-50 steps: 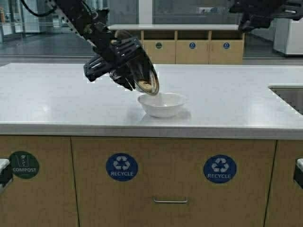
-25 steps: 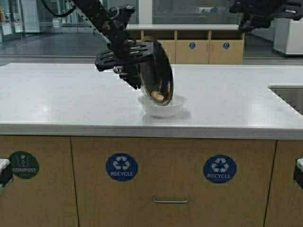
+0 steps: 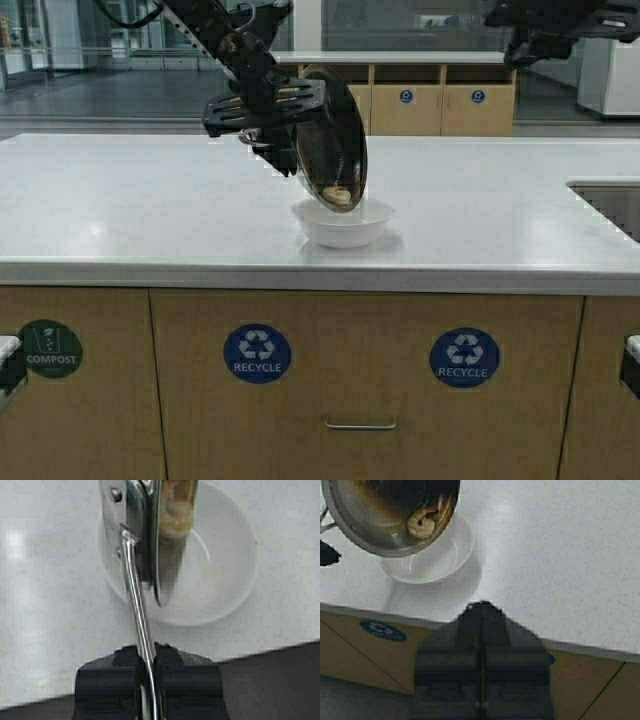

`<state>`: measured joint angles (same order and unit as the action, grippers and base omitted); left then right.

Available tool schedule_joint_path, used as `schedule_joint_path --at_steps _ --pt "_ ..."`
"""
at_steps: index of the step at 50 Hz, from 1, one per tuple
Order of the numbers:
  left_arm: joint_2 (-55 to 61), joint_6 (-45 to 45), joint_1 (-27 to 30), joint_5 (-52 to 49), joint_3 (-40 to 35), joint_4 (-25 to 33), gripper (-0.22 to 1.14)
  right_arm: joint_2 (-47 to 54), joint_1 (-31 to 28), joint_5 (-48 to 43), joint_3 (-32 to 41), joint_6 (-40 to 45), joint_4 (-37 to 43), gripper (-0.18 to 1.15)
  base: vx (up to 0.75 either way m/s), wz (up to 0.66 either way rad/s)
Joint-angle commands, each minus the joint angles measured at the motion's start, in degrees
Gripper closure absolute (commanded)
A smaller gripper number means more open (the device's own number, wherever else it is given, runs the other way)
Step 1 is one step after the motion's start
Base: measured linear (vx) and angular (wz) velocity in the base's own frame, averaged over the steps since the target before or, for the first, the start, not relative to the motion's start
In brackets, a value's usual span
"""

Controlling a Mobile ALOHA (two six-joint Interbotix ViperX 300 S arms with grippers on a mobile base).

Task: Add oil to the pan and cook the shrimp and serve it

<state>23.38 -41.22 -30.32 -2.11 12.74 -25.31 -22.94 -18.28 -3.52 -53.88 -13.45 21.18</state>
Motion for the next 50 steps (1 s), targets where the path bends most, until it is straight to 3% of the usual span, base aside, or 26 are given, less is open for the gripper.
schedule_joint_path --at_steps 1,38,50 --pt "-2.46 2.37 -1.14 0.35 -2.72 -2.37 0.88 -0.79 -0.09 -0.35 0.79 0.0 0.0 0.92 0.0 0.0" --pt "-2.81 4.13 -4.83 -11.43 -8.0 -21.45 0.88 -0.79 -0.09 -0.35 0.88 0.0 0.09 0.92 0.0 0.0" --pt "-2.9 4.13 -5.36 -13.1 -8.7 -24.26 0.88 -0.79 -0.09 -0.35 0.97 0.0 0.18 0.92 0.0 0.0"
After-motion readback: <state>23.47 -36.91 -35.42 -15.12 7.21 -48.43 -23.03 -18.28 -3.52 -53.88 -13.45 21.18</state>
